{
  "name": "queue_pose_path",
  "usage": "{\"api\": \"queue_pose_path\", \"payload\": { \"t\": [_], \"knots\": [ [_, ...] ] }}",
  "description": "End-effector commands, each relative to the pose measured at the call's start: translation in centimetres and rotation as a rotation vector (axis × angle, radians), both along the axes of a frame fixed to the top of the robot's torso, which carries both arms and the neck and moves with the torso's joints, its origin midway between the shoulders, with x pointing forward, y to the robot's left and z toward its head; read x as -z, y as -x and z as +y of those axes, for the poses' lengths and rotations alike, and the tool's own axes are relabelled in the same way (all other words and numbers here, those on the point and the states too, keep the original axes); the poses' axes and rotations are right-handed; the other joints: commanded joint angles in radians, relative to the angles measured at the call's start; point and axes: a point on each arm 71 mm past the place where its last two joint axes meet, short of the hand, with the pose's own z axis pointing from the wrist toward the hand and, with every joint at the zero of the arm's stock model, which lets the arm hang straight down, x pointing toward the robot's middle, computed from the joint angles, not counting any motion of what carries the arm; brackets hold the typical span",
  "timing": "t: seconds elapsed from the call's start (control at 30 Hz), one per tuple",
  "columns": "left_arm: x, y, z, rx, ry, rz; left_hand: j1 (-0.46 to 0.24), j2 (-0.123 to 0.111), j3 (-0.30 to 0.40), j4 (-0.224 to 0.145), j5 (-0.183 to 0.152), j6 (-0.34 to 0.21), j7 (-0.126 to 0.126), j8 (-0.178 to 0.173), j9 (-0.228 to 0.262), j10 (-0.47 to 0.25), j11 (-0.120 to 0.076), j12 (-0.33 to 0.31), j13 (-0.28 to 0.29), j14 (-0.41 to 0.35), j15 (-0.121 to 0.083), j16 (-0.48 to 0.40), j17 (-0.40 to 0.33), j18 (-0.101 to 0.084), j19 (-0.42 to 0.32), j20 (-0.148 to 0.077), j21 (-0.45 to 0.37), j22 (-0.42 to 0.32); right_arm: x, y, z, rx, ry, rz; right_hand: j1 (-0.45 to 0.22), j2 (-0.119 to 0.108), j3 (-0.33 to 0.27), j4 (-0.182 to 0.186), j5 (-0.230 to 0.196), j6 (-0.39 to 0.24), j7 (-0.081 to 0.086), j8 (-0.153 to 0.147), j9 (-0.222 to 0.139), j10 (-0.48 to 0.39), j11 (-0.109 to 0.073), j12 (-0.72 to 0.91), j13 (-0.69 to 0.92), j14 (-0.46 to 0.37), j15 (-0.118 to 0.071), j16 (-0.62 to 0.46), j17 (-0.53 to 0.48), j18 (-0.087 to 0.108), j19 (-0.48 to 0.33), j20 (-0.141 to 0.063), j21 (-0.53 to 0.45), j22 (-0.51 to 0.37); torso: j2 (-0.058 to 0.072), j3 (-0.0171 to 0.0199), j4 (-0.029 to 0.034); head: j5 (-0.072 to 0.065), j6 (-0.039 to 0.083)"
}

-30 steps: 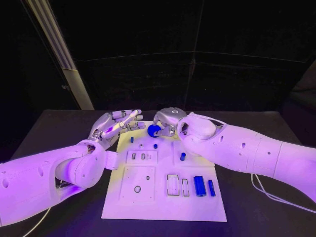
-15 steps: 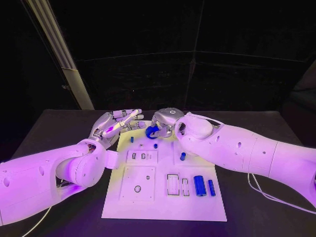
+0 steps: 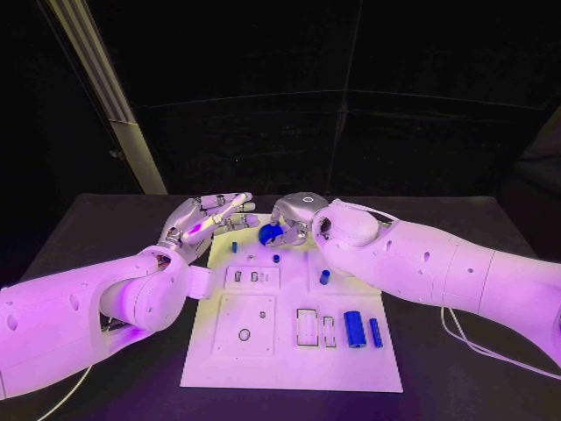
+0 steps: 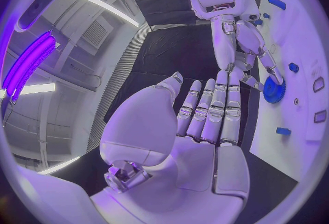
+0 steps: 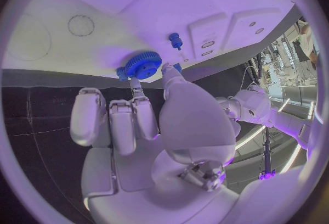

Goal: Assemble the parts on the task board

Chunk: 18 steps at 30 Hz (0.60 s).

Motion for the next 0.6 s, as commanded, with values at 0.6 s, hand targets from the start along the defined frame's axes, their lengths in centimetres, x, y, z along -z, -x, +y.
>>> {"api": "queue_pose_path", "payload": {
  "t": [0.6],
  "knots": [
    [-0.13,-0.24,-0.05,0.008,0.004,-0.010,0.001,0.000,0.005,-0.003,0.000,-0.004,0.047,-0.004,-0.001,-0.006,0.002,-0.007,-0.001,-0.009,0.001,-0.007,-0.001,0.004,-0.001,0.004,-0.007,-0.001,0.81,-0.28,-0.41,0.032,0.056,0.103,-0.108,0.077,-0.122,0.071,0.101,-0.037,0.012,-0.012,0.000,0.011,0.018,-0.007,0.130,0.088,0.020,0.002,0.185,-0.017,0.000,0.020,-0.005,0.000,0.000,-0.0001,0.0004,0.001,-0.003]
  ]
}}
